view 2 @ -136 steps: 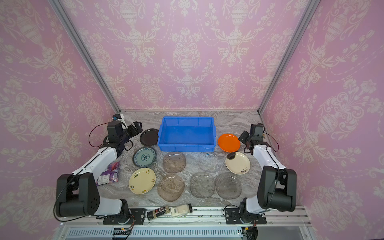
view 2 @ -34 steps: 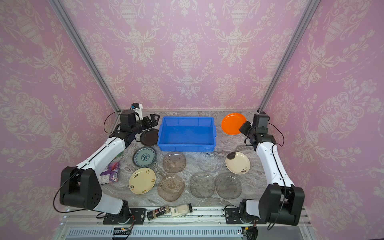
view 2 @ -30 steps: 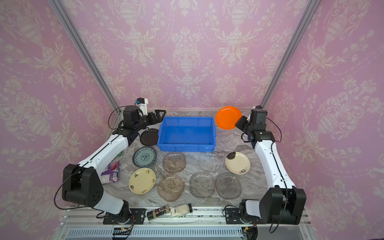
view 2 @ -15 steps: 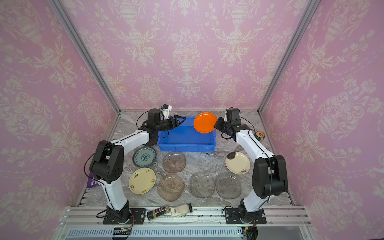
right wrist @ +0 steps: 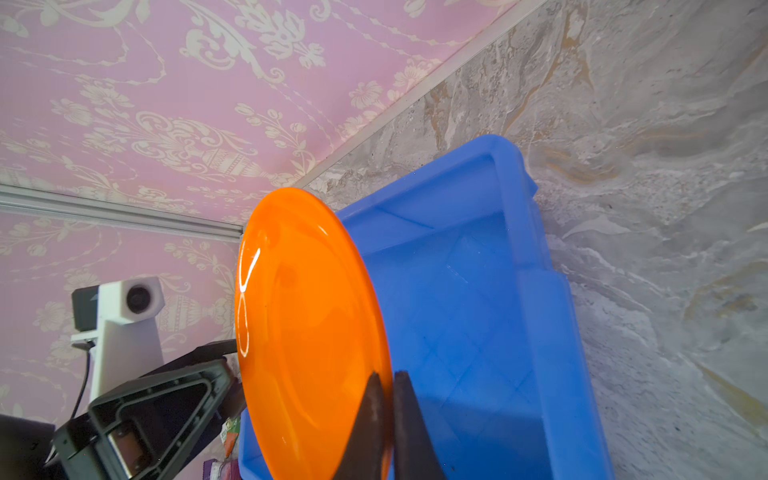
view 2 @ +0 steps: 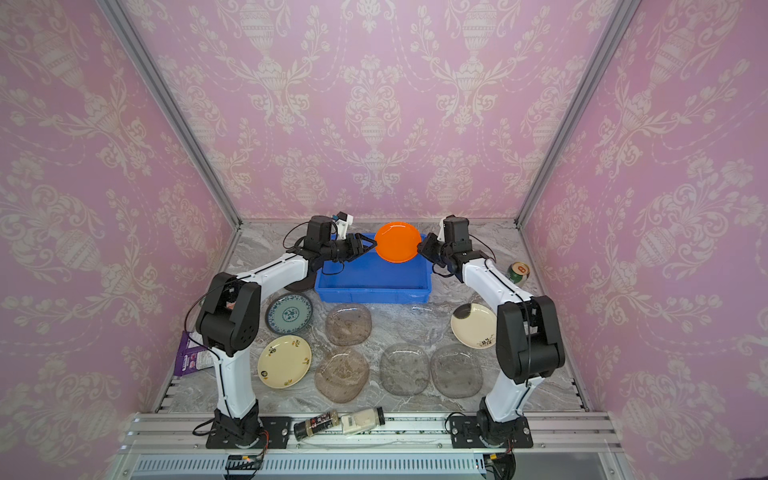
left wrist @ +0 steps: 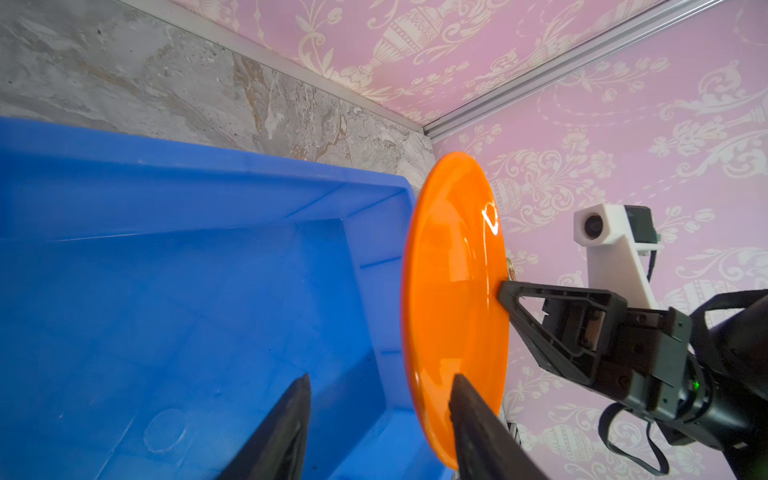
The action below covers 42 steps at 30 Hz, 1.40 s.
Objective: Place the plates into the plastic bin on the countertop
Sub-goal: 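Lift the orange plate with the right gripper toward the left gripper above the bin, then grasp the orange plate rim with the left gripper while the right gripper releases it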
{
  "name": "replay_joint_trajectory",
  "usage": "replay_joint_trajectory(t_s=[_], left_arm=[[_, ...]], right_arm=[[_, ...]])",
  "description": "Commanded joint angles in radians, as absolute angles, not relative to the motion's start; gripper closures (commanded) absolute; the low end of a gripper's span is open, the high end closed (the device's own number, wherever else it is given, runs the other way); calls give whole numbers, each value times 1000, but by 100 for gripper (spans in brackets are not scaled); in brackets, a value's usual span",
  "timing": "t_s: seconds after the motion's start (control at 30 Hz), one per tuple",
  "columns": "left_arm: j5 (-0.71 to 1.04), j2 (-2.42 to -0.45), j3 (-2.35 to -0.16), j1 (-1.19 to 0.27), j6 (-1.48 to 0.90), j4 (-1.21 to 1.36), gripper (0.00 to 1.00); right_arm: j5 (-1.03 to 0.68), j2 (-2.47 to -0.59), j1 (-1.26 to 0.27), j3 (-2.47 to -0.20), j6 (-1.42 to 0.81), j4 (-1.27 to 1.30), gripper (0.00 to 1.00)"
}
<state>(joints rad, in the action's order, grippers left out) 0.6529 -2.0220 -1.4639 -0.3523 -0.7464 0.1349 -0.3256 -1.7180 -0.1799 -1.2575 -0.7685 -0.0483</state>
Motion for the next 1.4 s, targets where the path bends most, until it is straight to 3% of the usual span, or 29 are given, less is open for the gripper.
replay_joint_trajectory(t_s=[0.0,0.2,0.3,0.5,0.6,0.7,0.87,1.37], left_arm=[[681,-2046,-1520,-366,-719,92,48],[680,-2079,-1560,-379,-733,87,76],[674,-2094,-1573,-380,-747,81,100],[656,-2113,-1610,-386,-729,11,100],[631,-2118,-1654,-398,-666,-88,100],[594,-2132,-1689,-408,-616,-172,100],[569,-2180,-1740,-420,-590,-244,100],[490,-2338,-1867,-448,-561,-330,100]], right_arm=[[-366,-1724,-193,-1273,-776,-20,100],[-375,-1725,-198,-1266,-776,-23,100],[-375,-1735,-198,-1271,-771,-37,100],[-336,-1736,-186,-1272,-754,-94,99],[-312,-1700,-141,-1233,-754,-113,77],[-304,-1641,-72,-1156,-762,-98,69],[-306,-1555,11,-1080,-752,-96,68],[-325,-1482,42,-1010,-738,-80,69]])
